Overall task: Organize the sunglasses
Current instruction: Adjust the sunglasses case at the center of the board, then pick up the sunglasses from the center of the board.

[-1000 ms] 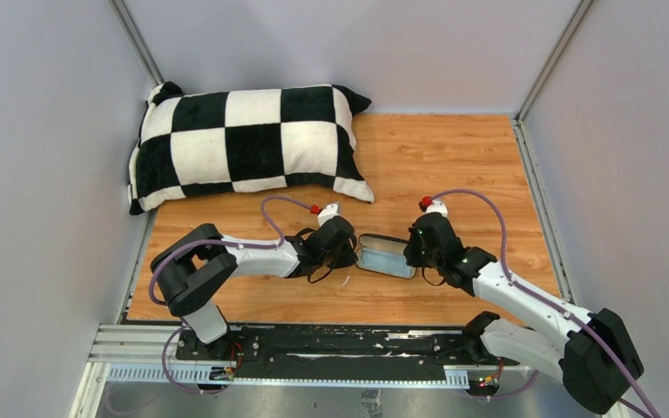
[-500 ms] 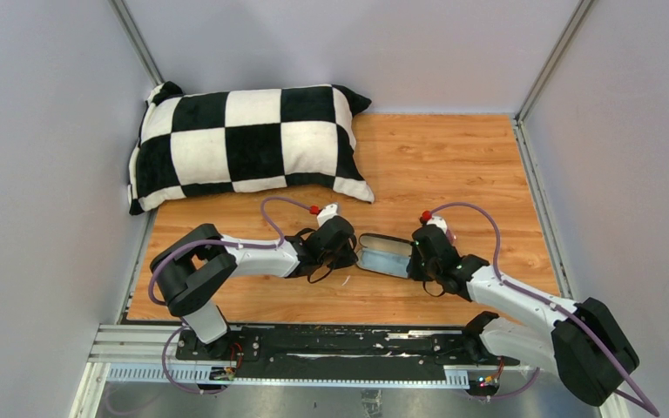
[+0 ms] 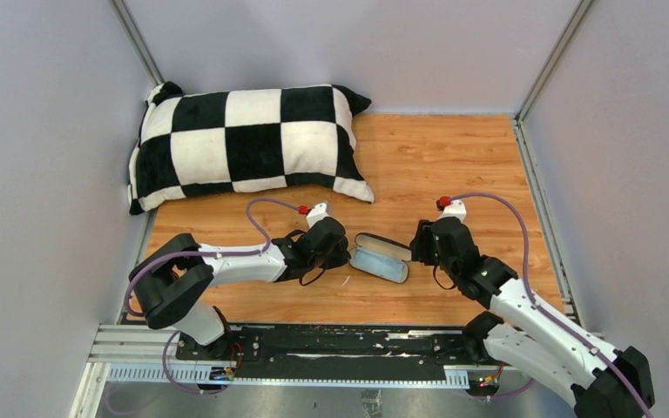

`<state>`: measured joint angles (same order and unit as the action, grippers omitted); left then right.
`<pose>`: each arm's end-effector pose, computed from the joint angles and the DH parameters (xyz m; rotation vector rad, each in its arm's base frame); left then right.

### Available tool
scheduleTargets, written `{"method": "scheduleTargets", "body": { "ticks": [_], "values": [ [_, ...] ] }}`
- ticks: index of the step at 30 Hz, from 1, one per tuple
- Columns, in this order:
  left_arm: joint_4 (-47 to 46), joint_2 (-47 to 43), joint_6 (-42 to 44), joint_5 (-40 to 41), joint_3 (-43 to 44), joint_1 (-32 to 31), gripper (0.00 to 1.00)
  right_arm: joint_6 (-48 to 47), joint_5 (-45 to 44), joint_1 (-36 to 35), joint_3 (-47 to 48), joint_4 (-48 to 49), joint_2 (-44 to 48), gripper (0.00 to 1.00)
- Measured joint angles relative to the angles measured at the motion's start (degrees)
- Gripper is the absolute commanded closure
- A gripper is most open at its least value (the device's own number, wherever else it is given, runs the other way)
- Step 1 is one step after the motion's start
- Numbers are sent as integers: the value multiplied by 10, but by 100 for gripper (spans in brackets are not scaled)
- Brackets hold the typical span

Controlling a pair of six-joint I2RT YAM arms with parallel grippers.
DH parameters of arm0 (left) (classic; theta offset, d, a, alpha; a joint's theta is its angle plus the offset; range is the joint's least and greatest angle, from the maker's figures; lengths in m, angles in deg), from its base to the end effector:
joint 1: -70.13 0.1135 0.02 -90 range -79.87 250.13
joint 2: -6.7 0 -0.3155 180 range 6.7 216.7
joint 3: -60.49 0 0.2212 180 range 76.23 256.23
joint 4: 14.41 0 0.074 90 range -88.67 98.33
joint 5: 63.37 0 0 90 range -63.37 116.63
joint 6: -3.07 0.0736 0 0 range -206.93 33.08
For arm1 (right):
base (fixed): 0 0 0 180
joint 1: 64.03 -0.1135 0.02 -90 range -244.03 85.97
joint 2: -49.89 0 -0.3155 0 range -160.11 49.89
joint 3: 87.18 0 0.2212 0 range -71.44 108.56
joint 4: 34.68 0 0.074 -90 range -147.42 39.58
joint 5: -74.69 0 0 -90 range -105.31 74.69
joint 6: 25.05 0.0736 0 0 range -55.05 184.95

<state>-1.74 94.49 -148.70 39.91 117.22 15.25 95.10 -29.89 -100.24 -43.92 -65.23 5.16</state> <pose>0.1879 -0.2377 0.2140 -0.2667 2.4185 -0.7351 0.1240 0.0678 0.2529 0.0382 2.1377 0.4184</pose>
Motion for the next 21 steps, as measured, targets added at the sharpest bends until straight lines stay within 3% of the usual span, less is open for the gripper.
{"method": "scheduleTargets", "body": {
  "ticks": [1,4,5,11,21],
  "values": [
    [3,-6,0,4,-6,0,100,-14,-11,6,11,-7,2,45],
    [9,-16,0,10,-19,4,100,-40,-29,49,41,-33,-21,9],
    [10,-19,0,10,-24,5,100,-46,-31,72,51,-41,-39,5],
    [30,-25,25,10,-33,26,100,-61,-37,149,103,-90,-154,9],
    [62,-43,76,2,-23,31,100,-130,-9,236,142,-103,-250,21]
  ]
}}
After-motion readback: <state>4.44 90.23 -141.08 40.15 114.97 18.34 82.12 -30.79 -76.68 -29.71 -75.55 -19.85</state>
